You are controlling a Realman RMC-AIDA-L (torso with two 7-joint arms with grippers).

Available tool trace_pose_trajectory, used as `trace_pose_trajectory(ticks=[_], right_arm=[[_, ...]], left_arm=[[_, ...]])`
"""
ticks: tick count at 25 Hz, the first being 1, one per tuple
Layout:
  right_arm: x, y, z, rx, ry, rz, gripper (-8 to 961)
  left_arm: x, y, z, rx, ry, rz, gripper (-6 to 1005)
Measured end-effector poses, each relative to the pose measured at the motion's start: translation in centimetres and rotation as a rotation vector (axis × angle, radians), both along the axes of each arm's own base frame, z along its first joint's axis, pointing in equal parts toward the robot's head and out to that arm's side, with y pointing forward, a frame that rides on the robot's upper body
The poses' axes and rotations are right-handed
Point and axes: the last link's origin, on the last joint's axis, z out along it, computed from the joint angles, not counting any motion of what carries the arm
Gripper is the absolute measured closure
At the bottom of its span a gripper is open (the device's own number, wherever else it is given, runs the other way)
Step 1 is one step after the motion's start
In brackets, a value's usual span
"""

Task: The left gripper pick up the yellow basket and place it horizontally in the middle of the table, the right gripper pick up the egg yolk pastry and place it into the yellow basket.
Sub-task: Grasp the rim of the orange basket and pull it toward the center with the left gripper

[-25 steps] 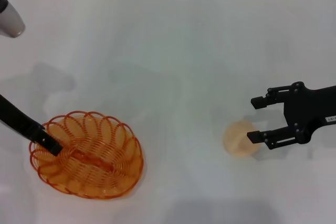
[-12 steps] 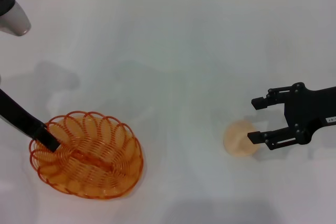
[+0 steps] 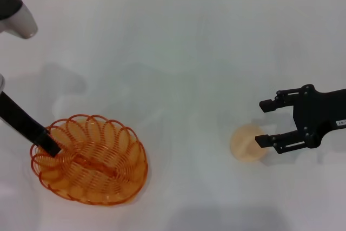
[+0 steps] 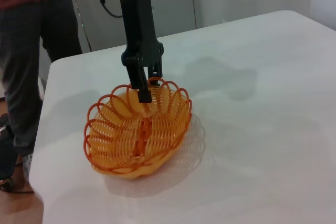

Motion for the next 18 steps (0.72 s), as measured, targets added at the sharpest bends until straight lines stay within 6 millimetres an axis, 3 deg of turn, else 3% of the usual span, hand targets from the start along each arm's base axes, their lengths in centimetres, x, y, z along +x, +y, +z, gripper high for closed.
trace_pose_trajectory(ticks=[12,18], right_arm=[[-0.09,0.03,0.06,0.003,-0.001,0.004,182],[-0.1,0.06,0.04,0.002,-0.001,0.004,182]], left_arm=[[0.35,0.33,-0.29,-0.015,0.015,-0.025,845],[0.51,0.6,-0.12,-0.009,0.012,-0.039,866]])
